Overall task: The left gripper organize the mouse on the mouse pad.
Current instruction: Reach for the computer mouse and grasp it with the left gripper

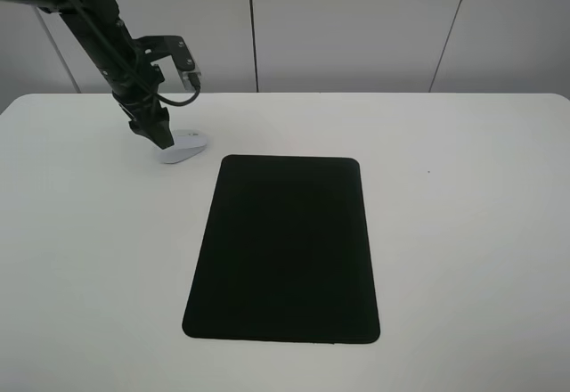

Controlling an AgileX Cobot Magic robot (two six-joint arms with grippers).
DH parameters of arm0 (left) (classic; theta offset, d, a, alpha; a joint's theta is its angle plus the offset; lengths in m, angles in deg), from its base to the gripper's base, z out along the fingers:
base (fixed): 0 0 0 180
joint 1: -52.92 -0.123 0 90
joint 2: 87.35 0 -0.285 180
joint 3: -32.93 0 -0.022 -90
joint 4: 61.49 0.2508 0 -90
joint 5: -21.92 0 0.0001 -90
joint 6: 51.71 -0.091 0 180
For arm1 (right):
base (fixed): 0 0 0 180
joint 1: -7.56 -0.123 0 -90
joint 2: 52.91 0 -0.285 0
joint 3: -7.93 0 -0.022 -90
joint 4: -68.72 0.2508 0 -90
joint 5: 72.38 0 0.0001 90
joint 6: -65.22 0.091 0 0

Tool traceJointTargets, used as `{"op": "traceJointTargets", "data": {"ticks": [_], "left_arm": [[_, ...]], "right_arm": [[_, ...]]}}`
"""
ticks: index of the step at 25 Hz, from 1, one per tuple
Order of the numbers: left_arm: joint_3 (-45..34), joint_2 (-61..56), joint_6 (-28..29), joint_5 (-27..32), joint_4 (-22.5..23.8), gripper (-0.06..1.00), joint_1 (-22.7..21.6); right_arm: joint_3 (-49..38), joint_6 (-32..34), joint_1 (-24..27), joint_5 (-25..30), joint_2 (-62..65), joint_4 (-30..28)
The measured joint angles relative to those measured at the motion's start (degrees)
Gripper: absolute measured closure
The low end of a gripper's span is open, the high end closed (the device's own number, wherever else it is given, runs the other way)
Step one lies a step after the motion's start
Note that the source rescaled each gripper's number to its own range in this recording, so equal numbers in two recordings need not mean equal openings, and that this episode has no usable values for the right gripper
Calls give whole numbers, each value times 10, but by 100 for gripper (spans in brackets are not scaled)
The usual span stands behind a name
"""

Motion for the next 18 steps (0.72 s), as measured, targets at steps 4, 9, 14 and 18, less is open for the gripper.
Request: {"op": "traceJointTargets", "data": {"ticks": [4,9,14,18], "left_arm": [[23,27,4,-2,1,-6,3],[30,41,8,-16,3,-6,3],[30,61,21,-22,3,-6,3],[30,62,25,-30,3,-6,3]], "right_arm": [[0,0,0,0,0,0],[0,0,0,0,0,0],[0,0,0,0,0,0],[0,0,0,0,0,0]]}}
